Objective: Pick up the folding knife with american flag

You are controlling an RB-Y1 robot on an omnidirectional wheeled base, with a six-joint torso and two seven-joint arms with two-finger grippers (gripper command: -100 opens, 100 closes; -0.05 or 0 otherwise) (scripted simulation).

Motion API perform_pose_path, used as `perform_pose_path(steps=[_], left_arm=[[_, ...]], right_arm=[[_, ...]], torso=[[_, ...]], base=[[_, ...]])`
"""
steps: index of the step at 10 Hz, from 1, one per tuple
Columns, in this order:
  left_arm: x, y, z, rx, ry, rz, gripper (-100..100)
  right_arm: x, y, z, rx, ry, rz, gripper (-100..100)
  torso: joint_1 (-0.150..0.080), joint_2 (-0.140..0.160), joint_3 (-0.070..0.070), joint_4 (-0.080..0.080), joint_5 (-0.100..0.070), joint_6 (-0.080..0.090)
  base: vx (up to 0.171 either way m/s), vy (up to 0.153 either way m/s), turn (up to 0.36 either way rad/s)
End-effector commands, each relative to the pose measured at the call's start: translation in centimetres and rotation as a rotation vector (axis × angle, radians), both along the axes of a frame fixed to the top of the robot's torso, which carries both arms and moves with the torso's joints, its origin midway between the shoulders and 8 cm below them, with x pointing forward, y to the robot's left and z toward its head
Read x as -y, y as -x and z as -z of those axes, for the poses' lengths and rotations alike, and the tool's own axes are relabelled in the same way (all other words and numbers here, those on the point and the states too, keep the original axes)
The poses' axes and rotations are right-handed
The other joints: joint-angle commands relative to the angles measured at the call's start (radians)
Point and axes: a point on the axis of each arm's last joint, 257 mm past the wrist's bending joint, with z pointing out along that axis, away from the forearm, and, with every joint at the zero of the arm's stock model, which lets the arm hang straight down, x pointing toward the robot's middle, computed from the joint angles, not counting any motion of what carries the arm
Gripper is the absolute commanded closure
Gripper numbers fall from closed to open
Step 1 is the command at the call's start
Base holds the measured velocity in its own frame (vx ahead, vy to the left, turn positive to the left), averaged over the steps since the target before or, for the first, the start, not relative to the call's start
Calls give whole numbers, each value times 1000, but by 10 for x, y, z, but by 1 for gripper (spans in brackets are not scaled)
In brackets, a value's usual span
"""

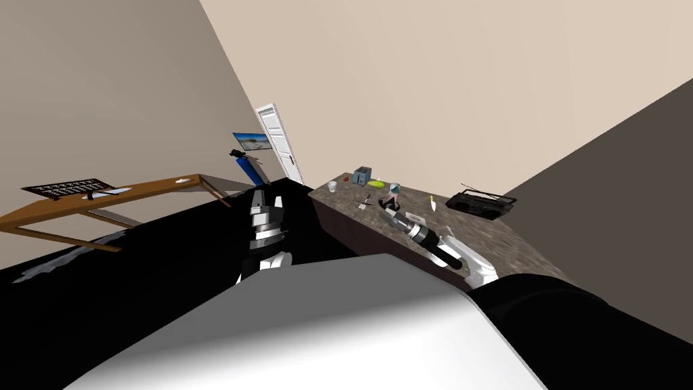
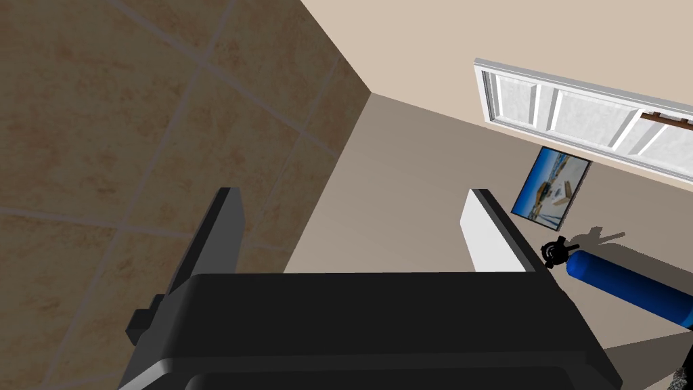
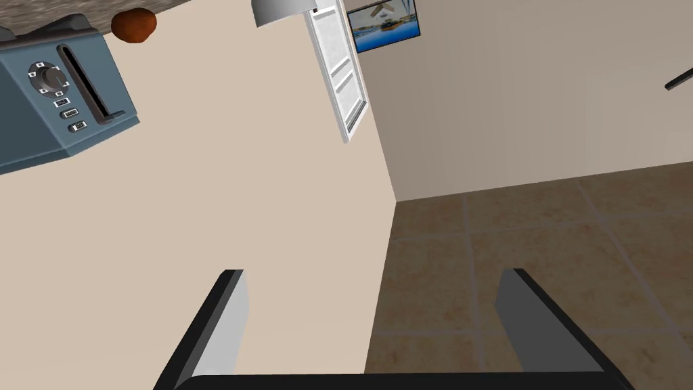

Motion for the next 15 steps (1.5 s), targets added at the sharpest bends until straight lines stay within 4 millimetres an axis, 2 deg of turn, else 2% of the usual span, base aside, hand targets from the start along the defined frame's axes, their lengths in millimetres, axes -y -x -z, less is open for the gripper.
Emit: perform_pose_path(steps=[1, 2, 3, 4, 5, 7, 8, 9, 10, 12, 13, 15], left_arm=[[0, 0, 0, 0, 0, 0, 0], [0, 0, 0, 0, 0, 0, 0], [0, 0, 0, 0, 0, 0, 0], [0, 0, 0, 0, 0, 0, 0], [0, 0, 0, 0, 0, 0, 0], [0, 0, 0, 0, 0, 0, 0], [0, 0, 0, 0, 0, 0, 0], [0, 0, 0, 0, 0, 0, 0], [0, 0, 0, 0, 0, 0, 0], [0, 0, 0, 0, 0, 0, 0], [0, 0, 0, 0, 0, 0, 0], [0, 0, 0, 0, 0, 0, 0]], right_arm=[[6, 2, 6, -13, 50, -14, -100], [18, 6, 19, -38, 120, -23, -100], [18, 6, 19, -40, 130, -29, -100], [31, 10, 32, -68, 201, -38, -100], [32, 10, 32, -69, 208, -42, -100], [60, 23, 58, -133, 338, -55, -100], [61, 22, 57, -135, 356, -66, -100], [77, 30, 70, -172, 420, -73, -100], [78, 30, 70, -173, 427, -77, -100], [111, 48, 95, -252, 549, -89, -100], [112, 48, 94, -253, 560, -96, -100], [147, 70, 117, -340, 676, -110, -100]], torso=[[0, 0, 0, 0, 0, 0], [0, 0, 0, 0, 0, 1], [0, 0, 0, 0, 0, 0], [0, 0, 0, 0, 0, 0], [0, -1, -1, 0, 0, 0], [1, -2, -1, 0, 0, 0], [2, -3, -2, -1, 0, 0], [1, -3, -2, -1, 0, 1], [1, -3, -2, -1, 0, 0], [1, -3, -2, -1, 0, 0], [2, -5, -3, -1, 0, 0], [3, -5, -3, -1, 0, 0]], base=[[8, 21, 54], [14, 28, 110], [13, 25, 67], [23, 35, 136], [25, 25, 67], [44, 52, 202], [50, 34, 60], [61, 42, 126], [51, 26, 78], [76, 43, 224], [84, 37, 82], [90, 57, 229]])
